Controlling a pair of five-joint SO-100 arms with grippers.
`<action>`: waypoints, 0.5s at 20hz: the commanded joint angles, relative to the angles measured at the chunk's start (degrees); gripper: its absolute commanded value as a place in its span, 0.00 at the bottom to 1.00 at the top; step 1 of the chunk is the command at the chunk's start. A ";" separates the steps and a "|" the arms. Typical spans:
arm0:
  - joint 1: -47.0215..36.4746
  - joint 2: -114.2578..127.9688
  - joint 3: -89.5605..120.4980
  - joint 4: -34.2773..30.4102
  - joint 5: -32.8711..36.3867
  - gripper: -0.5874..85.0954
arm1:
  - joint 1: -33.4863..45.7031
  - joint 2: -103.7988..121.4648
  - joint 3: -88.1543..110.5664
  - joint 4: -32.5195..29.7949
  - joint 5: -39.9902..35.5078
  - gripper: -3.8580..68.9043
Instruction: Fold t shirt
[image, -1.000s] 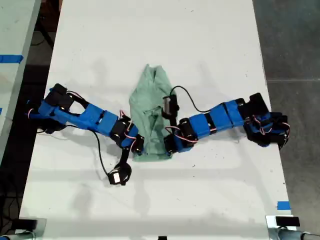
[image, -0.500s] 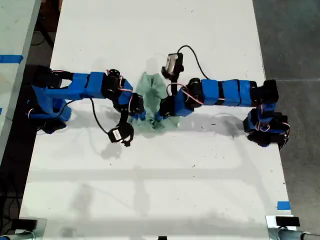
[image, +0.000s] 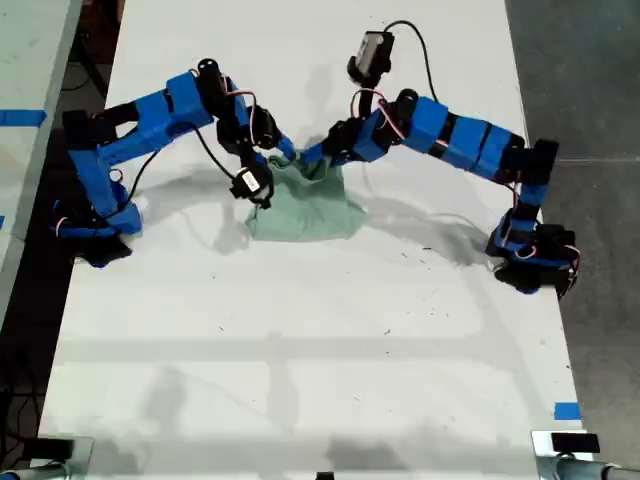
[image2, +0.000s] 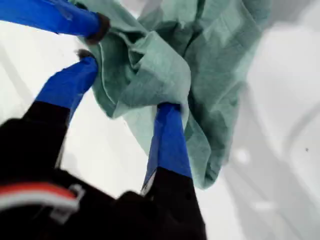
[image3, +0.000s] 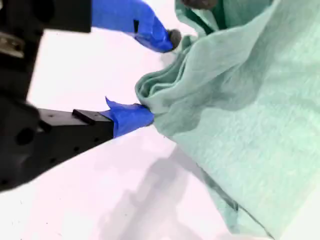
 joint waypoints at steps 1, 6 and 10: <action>-4.57 9.76 -1.93 0.79 2.02 0.25 | 4.31 11.07 -3.34 4.22 -2.11 0.47; -8.88 28.83 -0.53 0.88 4.31 0.01 | 9.14 26.98 2.11 13.01 -4.04 0.14; -2.72 50.98 18.28 0.18 4.22 0.01 | 3.16 48.87 26.54 14.15 -1.67 0.05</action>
